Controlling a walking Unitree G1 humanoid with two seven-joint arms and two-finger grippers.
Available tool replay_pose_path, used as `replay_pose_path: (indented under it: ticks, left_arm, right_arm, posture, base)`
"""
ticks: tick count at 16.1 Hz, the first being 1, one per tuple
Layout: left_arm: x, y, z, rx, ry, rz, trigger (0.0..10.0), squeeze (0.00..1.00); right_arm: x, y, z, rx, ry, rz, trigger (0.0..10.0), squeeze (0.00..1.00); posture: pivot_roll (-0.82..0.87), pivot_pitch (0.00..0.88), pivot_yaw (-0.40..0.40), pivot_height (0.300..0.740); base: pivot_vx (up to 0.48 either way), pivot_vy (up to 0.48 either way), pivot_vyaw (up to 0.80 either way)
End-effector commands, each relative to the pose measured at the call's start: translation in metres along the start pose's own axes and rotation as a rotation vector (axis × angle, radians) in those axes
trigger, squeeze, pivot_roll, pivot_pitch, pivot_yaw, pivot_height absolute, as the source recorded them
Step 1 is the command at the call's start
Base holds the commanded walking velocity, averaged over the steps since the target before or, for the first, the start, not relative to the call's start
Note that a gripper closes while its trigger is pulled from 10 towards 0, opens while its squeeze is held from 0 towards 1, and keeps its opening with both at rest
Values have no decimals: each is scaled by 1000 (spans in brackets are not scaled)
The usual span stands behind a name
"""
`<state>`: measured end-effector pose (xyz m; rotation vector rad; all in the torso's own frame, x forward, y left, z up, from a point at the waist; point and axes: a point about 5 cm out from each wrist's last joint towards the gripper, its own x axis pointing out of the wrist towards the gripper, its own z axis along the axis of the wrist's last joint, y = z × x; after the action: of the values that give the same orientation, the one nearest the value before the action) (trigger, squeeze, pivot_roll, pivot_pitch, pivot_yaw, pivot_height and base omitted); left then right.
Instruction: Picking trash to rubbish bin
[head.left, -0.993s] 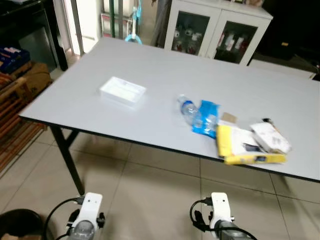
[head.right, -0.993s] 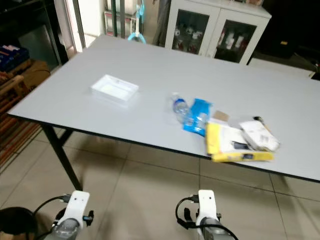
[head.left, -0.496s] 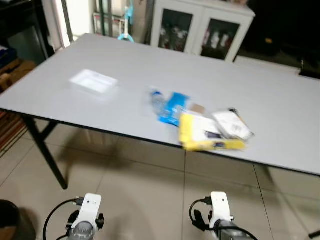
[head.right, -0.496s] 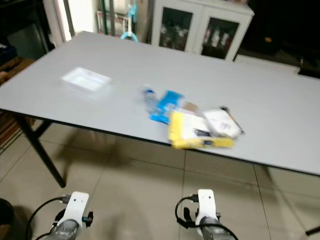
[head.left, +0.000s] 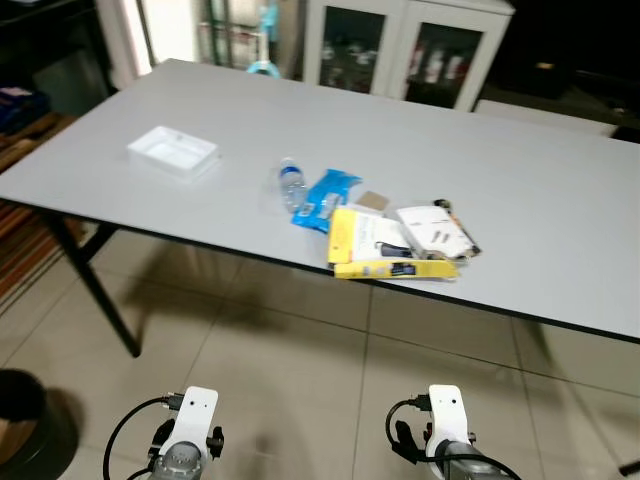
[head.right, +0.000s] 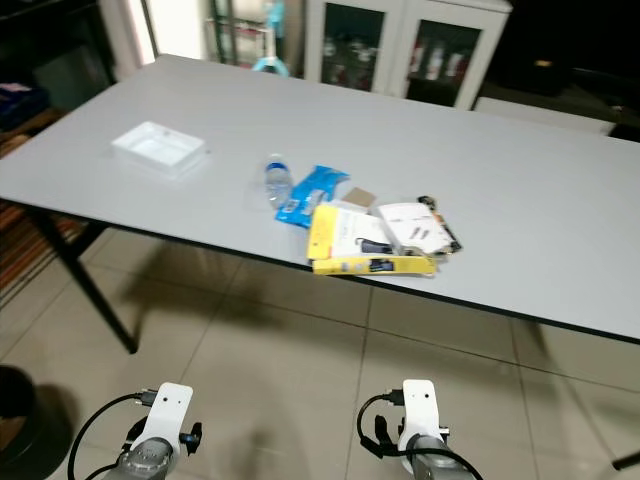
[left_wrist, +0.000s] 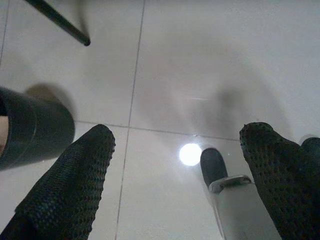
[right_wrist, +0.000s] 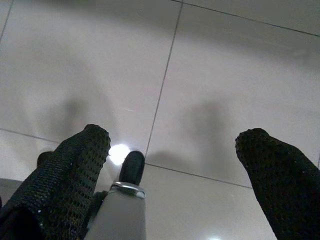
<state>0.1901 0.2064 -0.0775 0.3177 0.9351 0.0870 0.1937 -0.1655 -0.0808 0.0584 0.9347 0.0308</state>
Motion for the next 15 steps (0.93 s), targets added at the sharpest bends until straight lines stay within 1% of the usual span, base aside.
replay_pose_path:
  ticks: [1, 3, 5, 7, 8, 10, 11, 12, 13, 14, 15]
  left_arm:
    - [0, -3, 5, 25, -24, -24, 10000, 0]
    - [1, -4, 9, 40, -39, -28, 10000, 0]
    - [2, -3, 23, 87, -100, -33, 10000, 0]
    - [3, -2, 38, 120, -167, -39, 10000, 0]
    - [3, -1, 42, 125, -180, -41, 10000, 0]
    - [3, -2, 57, 138, -231, -50, 10000, 0]
    - [3, -2, 65, 139, -264, -49, 10000, 0]
    - [1, -1, 87, 132, -364, -43, 10000, 0]
    - [-4, 0, 108, 153, -467, -35, 10000, 0]
    - [-8, 0, 127, 159, -549, -29, 10000, 0]
    - [-13, 1, 140, 151, -613, -28, 10000, 0]
  right_arm:
    - [0, -4, 3, -10, -11, -9, 10000, 0]
    - [0, -3, 2, -11, -10, -9, 10000, 0]
    - [0, -3, 3, -17, -14, -4, 10000, 0]
    - [1, -2, 9, -16, -35, 2, 10000, 0]
    - [1, -2, 11, -15, -39, 2, 10000, 0]
    - [2, 0, 20, -19, -74, 8, 10000, 0]
    - [3, 1, 28, -17, -107, 13, 10000, 0]
    - [3, 3, 49, -17, -196, 25, 10000, 0]
    - [2, 3, 69, -21, -279, 32, 10000, 0]
    - [1, 2, 85, -26, -340, 37, 10000, 0]
    - [-1, 3, 99, -32, -391, 43, 10000, 0]
  posture:
    - [24, 31, -106, 740]
    - [23, 32, -107, 740]
    - [23, 38, -108, 740]
    - [23, 38, -106, 740]
    - [24, 36, -105, 740]
    - [22, 25, -103, 740]
    - [22, 25, -103, 740]
    - [14, 17, -99, 740]
    - [14, 11, -99, 740]
    - [32, 0, -99, 740]
    - [36, 0, -94, 740]
  base:
    - [0, 0, 0]
    - [0, 0, 0]
    - [0, 0, 0]
    - [0, 0, 0]
    - [0, 0, 0]
    - [0, 0, 0]
    - [0, 0, 0]
    - [0, 0, 0]
    - [0, 0, 0]
    - [0, 0, 0]
    - [0, 0, 0]
